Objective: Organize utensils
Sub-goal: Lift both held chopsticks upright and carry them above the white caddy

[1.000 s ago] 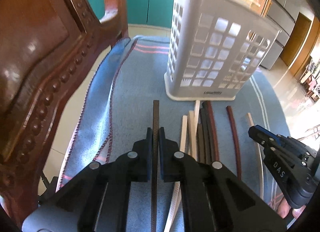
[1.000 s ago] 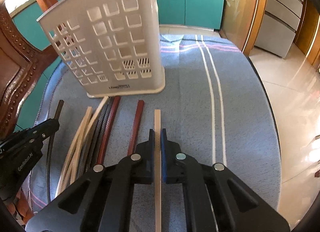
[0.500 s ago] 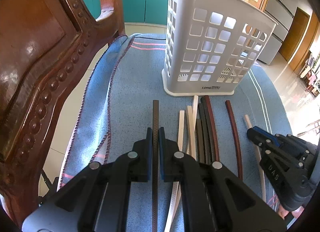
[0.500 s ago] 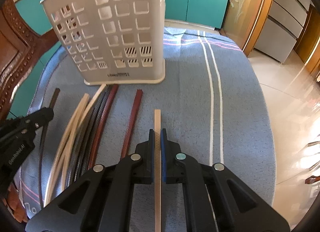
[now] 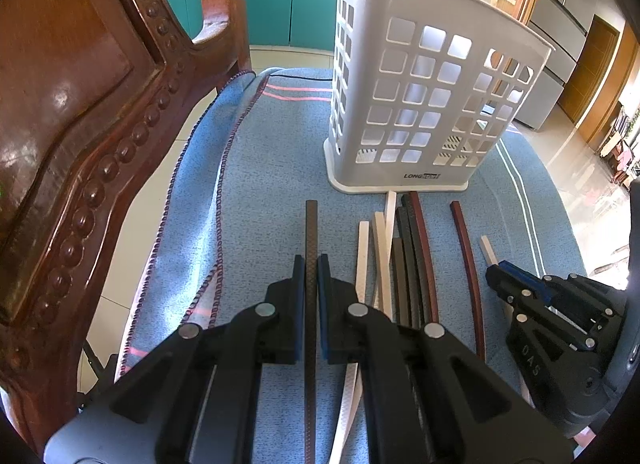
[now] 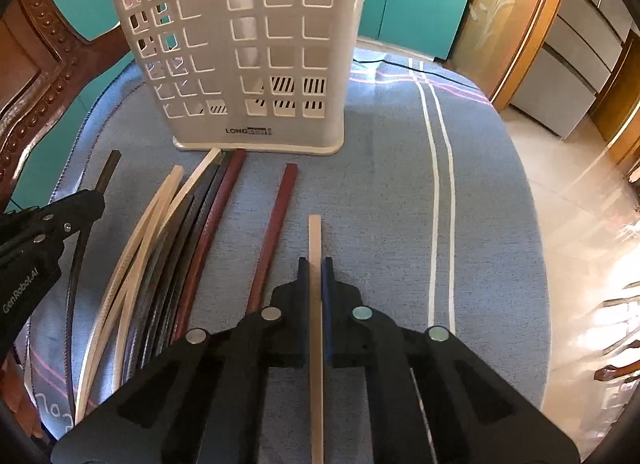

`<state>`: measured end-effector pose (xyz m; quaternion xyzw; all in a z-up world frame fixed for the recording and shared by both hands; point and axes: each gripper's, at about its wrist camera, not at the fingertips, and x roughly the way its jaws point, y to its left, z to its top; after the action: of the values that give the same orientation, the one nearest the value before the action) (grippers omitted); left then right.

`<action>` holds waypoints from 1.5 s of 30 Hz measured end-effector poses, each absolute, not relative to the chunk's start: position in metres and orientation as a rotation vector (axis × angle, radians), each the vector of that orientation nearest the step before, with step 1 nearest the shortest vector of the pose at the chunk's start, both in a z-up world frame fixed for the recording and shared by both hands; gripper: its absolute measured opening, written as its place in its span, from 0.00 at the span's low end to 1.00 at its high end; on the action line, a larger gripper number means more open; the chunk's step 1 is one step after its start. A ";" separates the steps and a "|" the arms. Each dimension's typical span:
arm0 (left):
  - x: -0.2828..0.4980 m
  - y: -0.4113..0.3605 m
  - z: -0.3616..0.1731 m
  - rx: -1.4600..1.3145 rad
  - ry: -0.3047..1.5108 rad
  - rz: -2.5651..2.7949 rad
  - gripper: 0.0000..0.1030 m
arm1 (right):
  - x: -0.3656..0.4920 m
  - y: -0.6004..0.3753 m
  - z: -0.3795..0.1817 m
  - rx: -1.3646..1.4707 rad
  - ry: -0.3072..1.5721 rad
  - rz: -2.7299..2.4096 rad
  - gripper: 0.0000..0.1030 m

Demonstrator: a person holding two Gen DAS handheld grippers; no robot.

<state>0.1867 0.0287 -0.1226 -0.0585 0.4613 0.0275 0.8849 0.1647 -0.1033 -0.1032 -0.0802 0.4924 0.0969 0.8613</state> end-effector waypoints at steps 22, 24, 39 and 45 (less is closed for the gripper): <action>0.155 0.034 -0.075 -0.167 0.804 0.001 0.07 | 0.113 -0.167 0.016 0.069 0.700 0.302 0.06; 0.149 0.033 -0.065 -0.173 0.783 -0.010 0.07 | 0.110 -0.167 0.020 0.072 0.695 0.306 0.06; 0.103 0.049 0.093 -0.266 0.450 -0.171 0.07 | 0.081 -0.209 0.106 0.220 0.518 0.357 0.07; 0.116 0.060 0.143 -0.327 0.264 -0.138 0.07 | 0.093 -0.214 0.155 0.266 0.406 0.375 0.07</action>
<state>0.1155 0.0603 0.1434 -0.1623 0.1310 -0.0687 0.9756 0.0930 -0.2141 0.1546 0.1308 0.1998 0.1845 0.9534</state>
